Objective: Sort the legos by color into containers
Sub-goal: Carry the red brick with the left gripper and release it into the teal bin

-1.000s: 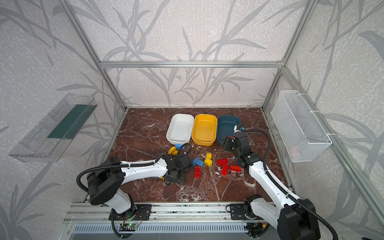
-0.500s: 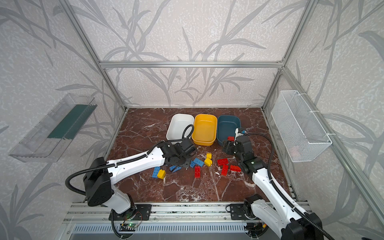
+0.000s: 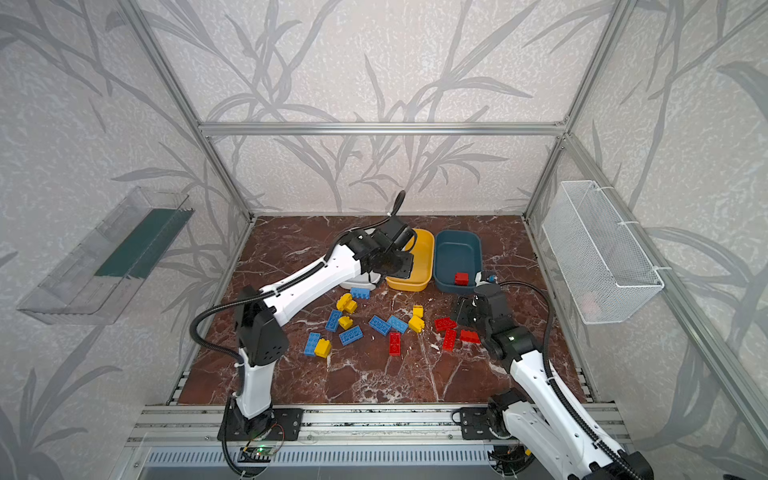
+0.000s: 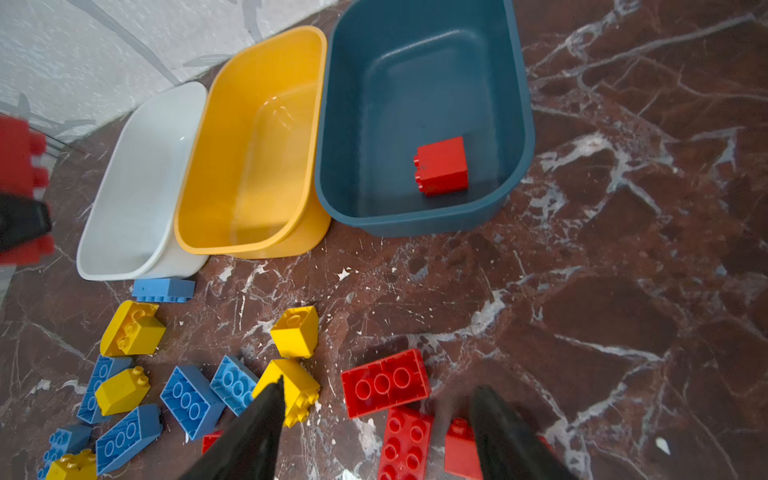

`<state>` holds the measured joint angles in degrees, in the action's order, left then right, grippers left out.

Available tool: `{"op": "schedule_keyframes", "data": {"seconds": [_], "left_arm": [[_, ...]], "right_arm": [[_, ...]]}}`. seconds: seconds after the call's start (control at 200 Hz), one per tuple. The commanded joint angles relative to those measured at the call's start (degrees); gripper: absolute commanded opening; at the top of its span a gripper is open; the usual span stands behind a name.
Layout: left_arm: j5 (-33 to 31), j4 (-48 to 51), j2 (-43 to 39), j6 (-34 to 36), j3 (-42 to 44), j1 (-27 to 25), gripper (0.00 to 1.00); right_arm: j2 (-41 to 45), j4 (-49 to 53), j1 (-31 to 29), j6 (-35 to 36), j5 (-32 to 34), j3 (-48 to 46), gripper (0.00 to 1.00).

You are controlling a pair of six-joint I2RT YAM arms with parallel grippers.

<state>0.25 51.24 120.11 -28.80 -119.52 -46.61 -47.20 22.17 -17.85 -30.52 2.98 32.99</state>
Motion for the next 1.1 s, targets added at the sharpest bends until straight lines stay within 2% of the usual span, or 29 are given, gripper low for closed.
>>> {"op": "schedule_keyframes", "data": {"seconds": [0.0,0.12,0.18,0.545,0.645,0.765,0.88,1.03,1.095], "left_arm": [[4.77,5.49,7.09,3.86,-11.93,0.46,0.29],[9.33,6.73,16.52,6.43,-25.81,0.88,0.29],[11.39,5.35,20.15,6.47,-30.17,1.08,0.29],[22.65,-11.54,32.26,2.5,-35.57,1.75,0.3],[23.97,-14.1,35.85,0.17,-38.35,1.75,0.3],[24.46,-15.86,37.26,-0.91,-38.77,1.74,0.3],[24.09,-16.5,37.35,-0.52,-38.77,1.71,0.38],[23.77,-15.86,36.42,0.71,-38.77,1.7,0.64],[22.89,-15.43,35.72,1.51,-38.76,1.7,0.72]], "right_arm": [[0.53,3.88,-0.43,-1.81,0.9,-0.73,0.72],[0.71,5.57,-0.61,-2.07,1.76,-1.18,0.72],[0.79,6.85,-0.7,-2.0,2.03,-1.09,0.72],[1.68,13.1,-1.22,-5.64,6.19,-1.09,0.72],[1.58,14.16,-1.31,-5.69,7.09,-1.13,0.72],[1.42,14.9,-1.4,-8.89,7.39,-1.96,0.73],[0.16,16.0,-1.4,-10.51,8.79,-2.23,0.75],[-1.64,14.89,-1.41,-11.54,9.75,-2.92,0.77],[-3.09,14.76,-1.38,-11.58,10.43,-2.77,0.79]]}}
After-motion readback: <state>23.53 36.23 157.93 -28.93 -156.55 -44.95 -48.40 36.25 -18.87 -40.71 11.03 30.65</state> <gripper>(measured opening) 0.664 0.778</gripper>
